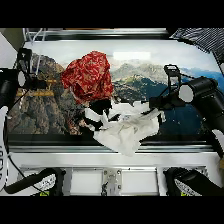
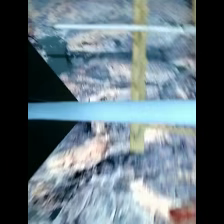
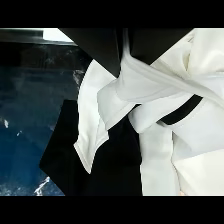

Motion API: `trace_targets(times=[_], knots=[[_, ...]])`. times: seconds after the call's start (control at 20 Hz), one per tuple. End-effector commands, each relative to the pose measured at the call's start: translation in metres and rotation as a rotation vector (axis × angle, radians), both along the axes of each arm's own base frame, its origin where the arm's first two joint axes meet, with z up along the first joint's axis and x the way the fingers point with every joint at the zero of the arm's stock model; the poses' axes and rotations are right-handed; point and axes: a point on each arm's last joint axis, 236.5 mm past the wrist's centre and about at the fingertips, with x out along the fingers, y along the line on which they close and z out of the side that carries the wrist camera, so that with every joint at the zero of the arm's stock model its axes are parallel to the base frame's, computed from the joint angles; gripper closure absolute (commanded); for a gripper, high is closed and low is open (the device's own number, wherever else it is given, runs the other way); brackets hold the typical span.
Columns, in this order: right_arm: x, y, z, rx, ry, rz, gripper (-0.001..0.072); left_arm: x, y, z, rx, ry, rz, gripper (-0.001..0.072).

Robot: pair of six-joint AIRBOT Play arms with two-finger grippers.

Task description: Fold the clothes and pants, and hang the long-sleeved shirts on hangers.

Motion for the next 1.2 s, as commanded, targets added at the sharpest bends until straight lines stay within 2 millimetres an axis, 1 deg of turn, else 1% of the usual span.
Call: trace_targets(times=[0.0,0.05,0.1,0.15,0.2,0.25,0.3,0.35,0.4,0.45,0.55,0.65,0.75,0.95,1.05,1.1,1.15], knots=[[0.000,0.000,0.000,0.000,0.001,0.000,0.0687,-0.049,-0.103,0.030,-0.064,0.078,-0.549,0.0691],[0.000,0.000,0.000,0.000,0.001,0.000,0.0687,-0.074,-0.131,0.034,-0.107,0.120,-0.721,0.0691],[0.000,0.000,0.000,0.000,0.001,0.000,0.0687,-0.103,-0.151,0.036,-0.147,0.172,-0.872,0.0691],[0.000,0.000,0.000,0.000,0.001,0.000,0.0687,-0.126,-0.154,0.035,-0.159,0.239,-0.938,0.0691],[0.000,0.000,0.000,-0.001,0.001,0.000,0.0687,-0.136,-0.153,0.035,-0.156,0.266,-0.958,0.0691],[0.000,0.000,0.000,0.000,0.001,-0.001,0.0687,-0.140,-0.155,0.039,-0.166,0.259,-0.961,0.0691],[0.000,0.000,0.000,0.000,0.001,-0.001,0.0687,-0.149,-0.155,0.040,-0.168,0.279,-0.976,0.0691],[0.000,0.000,0.000,0.000,0.001,-0.001,0.0687,-0.163,-0.155,0.037,-0.148,0.306,-1.048,0.0692],[0.000,0.000,0.000,-0.001,0.001,-0.001,0.0687,-0.179,-0.158,0.031,-0.130,0.321,-1.150,0.0693],[0.000,0.000,0.000,0.000,0.001,-0.001,0.0687,-0.193,-0.165,0.026,-0.139,0.310,-1.221,0.0693],[0.000,0.000,0.000,0.000,0.001,-0.001,0.0687,-0.220,-0.175,0.012,-0.179,0.304,-1.284,0.0692],[0.000,0.000,0.000,-0.001,0.001,-0.001,0.0687,-0.244,-0.175,-0.005,-0.201,0.336,-1.288,0.0692],[0.000,0.000,0.000,0.000,0.001,-0.001,0.0687,-0.260,-0.175,-0.016,-0.212,0.351,-1.287,0.0692],[0.000,0.000,0.000,0.000,0.001,-0.001,0.0687,-0.274,-0.176,-0.036,-0.260,0.401,-1.279,0.0693],[0.000,0.000,0.000,-0.001,0.001,-0.001,0.0687,-0.274,-0.181,-0.047,-0.326,0.447,-1.279,0.0692],[0.000,0.000,0.000,-0.001,0.001,-0.001,0.0687,-0.270,-0.184,-0.052,-0.353,0.459,-1.273,0.0692],[0.000,0.000,0.000,0.000,0.001,-0.001,0.0687,-0.262,-0.186,-0.059,-0.366,0.463,-1.259,0.0692]])
